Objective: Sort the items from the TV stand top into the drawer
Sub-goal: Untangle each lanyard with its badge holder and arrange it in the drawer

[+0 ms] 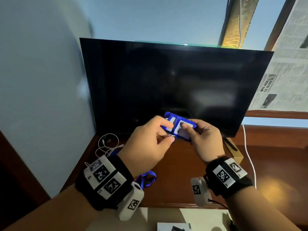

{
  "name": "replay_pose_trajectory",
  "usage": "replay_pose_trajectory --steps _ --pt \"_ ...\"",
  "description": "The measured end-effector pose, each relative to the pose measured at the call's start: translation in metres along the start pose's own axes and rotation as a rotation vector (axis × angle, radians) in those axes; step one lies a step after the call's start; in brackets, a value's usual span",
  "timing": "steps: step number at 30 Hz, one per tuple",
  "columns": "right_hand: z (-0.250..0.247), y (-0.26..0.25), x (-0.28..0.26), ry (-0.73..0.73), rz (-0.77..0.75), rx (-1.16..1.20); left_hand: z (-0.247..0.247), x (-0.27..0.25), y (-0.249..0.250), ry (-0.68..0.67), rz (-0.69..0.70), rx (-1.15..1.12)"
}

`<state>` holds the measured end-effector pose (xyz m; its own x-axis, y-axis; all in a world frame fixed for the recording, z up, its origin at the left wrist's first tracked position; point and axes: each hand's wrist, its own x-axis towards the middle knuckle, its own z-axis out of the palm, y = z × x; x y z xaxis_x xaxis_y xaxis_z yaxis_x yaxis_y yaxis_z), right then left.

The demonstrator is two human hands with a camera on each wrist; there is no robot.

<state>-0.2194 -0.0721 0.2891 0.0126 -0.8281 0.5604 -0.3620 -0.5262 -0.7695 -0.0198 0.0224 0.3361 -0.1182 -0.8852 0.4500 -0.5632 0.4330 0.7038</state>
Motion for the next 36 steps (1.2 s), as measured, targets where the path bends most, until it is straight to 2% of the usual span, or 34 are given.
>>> replay_pose_trajectory --steps 3,7,10,14,18,23,26,32,34,36 --pt "0.009 -0.001 -0.012 -0.196 -0.02 0.046 -0.017 0.015 0.009 -0.099 0.029 0.08" --pt "0.016 -0.013 -0.025 -0.434 -0.015 0.154 -0.032 0.044 -0.001 -0.193 0.024 0.06" --pt "0.015 -0.021 -0.028 -0.506 -0.009 0.202 -0.041 0.061 -0.016 -0.268 -0.03 0.083" --pt "0.011 -0.019 -0.032 -0.576 0.015 0.159 -0.043 0.063 -0.048 -0.443 -0.173 0.048" --pt "0.016 -0.011 -0.045 -0.612 0.084 0.302 -0.029 0.039 -0.082 -0.52 -0.402 -0.295" --pt "0.039 0.004 -0.074 -0.523 0.298 0.523 0.002 -0.008 -0.11 -0.548 -0.73 -0.881" --pt "0.061 0.021 -0.094 -0.407 0.481 0.597 0.015 -0.035 -0.124 -0.477 -0.754 -1.129" --pt "0.103 0.04 -0.147 -0.346 0.736 0.611 0.028 -0.088 -0.167 -0.091 -0.985 -1.296" --pt "0.116 0.049 -0.168 -0.358 0.843 0.635 0.032 -0.11 -0.177 -0.031 -1.058 -1.339" --pt "0.127 0.057 -0.191 -0.426 0.938 0.579 0.039 -0.135 -0.186 -0.028 -1.11 -1.364"
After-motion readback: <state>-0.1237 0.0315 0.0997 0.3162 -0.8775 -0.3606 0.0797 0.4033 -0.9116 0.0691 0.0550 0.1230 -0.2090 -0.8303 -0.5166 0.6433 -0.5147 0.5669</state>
